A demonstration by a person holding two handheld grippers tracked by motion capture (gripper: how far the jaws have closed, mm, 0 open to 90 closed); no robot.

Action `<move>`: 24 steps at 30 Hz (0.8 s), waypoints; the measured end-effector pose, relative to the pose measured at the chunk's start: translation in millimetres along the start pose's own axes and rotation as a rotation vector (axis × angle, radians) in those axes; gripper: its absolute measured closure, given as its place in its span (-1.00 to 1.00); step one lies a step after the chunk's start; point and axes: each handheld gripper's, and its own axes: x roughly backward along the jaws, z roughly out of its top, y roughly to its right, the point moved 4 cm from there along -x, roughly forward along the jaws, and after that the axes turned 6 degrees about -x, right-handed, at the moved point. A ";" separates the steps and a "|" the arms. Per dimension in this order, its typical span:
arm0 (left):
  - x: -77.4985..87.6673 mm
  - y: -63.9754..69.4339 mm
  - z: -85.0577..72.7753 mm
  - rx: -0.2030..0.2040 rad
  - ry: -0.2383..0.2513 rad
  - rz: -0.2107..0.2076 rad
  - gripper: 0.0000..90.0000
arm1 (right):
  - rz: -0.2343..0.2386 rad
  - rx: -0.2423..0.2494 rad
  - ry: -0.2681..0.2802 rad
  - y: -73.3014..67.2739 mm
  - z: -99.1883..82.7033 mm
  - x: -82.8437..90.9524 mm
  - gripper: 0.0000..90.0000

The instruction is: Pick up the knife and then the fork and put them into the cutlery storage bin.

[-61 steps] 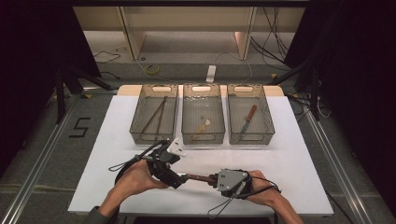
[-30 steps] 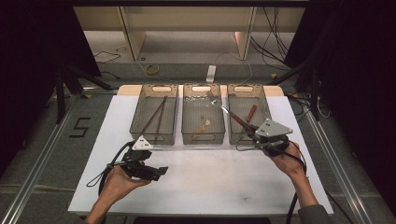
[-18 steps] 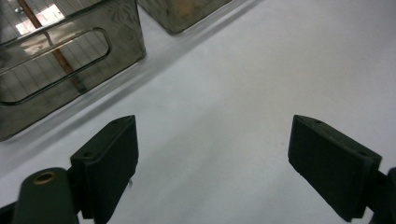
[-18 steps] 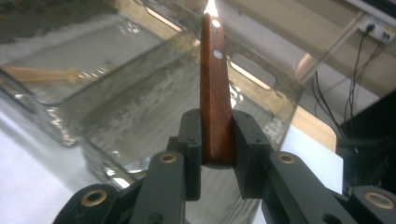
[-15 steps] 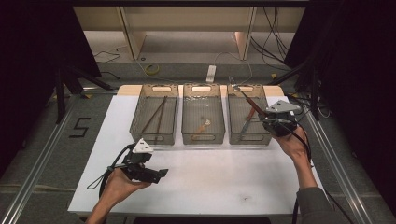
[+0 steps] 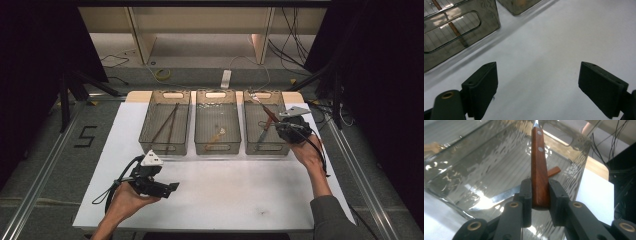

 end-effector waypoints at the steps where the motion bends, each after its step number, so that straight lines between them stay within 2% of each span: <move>1: -0.4 0.2 -0.3 -0.002 -0.001 0.002 -0.65 | 0.001 -0.005 -0.006 -0.5 0.0 -2.2 0.67; 3: -0.9 0.7 -0.9 -0.004 -0.009 -0.002 -0.65 | 0.000 -0.012 -0.017 -1.1 0.0 -6.7 0.67; 6: -1.9 1.8 -1.6 -0.006 -0.013 -0.006 -0.65 | 0.028 -0.031 -0.030 -2.1 -0.8 -13.8 0.65; 9: -2.5 1.9 -2.3 -0.012 -0.021 -0.008 -0.65 | 0.054 -0.063 -0.020 -3.5 1.9 -15.8 0.25; 11: -2.8 1.7 -2.5 -0.013 -0.022 -0.007 -0.65 | 0.064 -0.065 -0.016 -5.4 2.9 -14.7 0.14; 18: -3.1 2.6 -2.4 -0.008 -0.023 -0.008 -0.65 | 0.089 -0.071 0.013 -9.8 3.8 0.0 -0.02; 20: -2.6 1.9 -2.3 -0.011 -0.019 -0.006 -0.65 | 0.112 -0.069 0.027 -13.9 3.1 5.7 -0.07; 24: -2.2 1.5 -2.2 -0.009 -0.015 -0.008 -0.65 | 0.167 -0.109 0.062 -23.4 -1.2 19.1 -0.17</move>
